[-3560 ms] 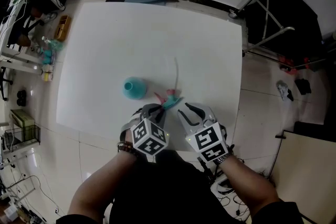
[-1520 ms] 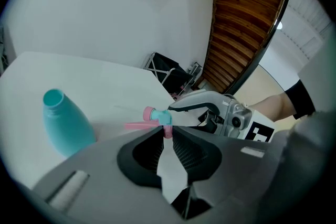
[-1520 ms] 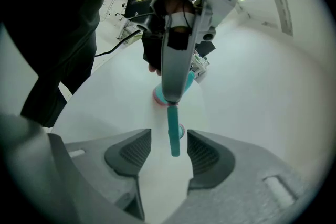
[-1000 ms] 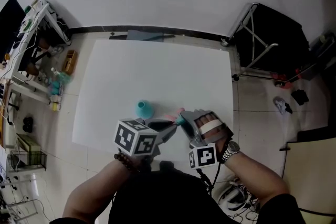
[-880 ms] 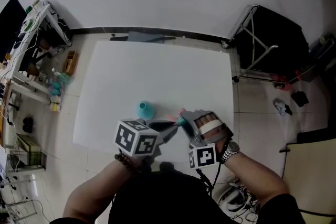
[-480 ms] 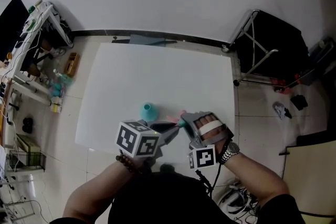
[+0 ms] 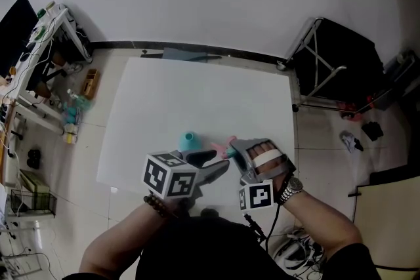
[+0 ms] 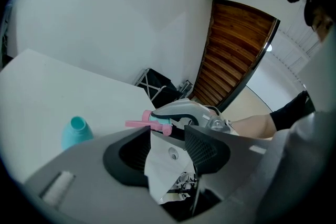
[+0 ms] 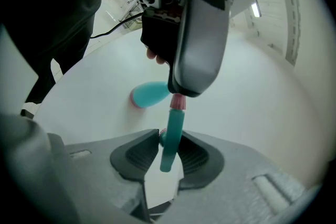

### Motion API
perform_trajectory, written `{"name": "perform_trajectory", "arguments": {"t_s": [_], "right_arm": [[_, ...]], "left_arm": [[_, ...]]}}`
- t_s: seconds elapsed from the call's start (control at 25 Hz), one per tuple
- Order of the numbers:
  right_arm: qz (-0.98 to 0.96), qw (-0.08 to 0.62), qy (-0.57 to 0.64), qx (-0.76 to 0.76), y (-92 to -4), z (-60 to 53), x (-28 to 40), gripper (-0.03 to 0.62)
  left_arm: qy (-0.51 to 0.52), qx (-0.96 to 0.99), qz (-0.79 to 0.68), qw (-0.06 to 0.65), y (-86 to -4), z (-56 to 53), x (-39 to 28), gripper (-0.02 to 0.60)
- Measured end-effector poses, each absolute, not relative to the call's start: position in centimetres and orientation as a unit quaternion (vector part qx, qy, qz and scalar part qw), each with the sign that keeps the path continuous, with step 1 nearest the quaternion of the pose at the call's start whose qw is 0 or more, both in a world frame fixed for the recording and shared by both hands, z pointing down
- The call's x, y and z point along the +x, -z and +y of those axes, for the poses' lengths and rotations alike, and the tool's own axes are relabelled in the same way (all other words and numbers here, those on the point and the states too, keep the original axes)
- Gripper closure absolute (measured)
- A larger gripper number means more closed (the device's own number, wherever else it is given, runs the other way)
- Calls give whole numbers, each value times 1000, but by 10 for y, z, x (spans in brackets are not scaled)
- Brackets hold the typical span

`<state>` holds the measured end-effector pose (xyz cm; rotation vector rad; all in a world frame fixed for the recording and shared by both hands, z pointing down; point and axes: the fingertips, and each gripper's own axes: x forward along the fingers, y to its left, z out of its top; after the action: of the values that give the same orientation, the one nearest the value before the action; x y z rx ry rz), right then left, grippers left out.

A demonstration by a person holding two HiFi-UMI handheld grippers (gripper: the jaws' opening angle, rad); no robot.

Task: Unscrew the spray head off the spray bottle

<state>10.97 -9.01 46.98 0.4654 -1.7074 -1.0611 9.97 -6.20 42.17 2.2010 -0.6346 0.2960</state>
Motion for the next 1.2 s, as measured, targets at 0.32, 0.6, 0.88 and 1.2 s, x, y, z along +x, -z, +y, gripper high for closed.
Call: {"name": "perform_trajectory", "arguments": {"t_s": [0.32, 0.6, 0.88, 1.2], "right_arm": [[-743, 508, 374, 225, -454, -105, 118, 494], [-800, 479, 259, 252, -437, -113, 118, 493], [-846, 445, 151, 253, -407, -109, 109, 494], [-886, 396, 45, 239, -376, -100, 92, 494]], "left_arm": [[-134, 880, -274, 363, -424, -64, 79, 322], [-198, 887, -319, 269, -432, -68, 55, 319], [-245, 876, -368, 192, -440, -81, 26, 310], [-267, 865, -394, 162, -451, -87, 9, 276]]}}
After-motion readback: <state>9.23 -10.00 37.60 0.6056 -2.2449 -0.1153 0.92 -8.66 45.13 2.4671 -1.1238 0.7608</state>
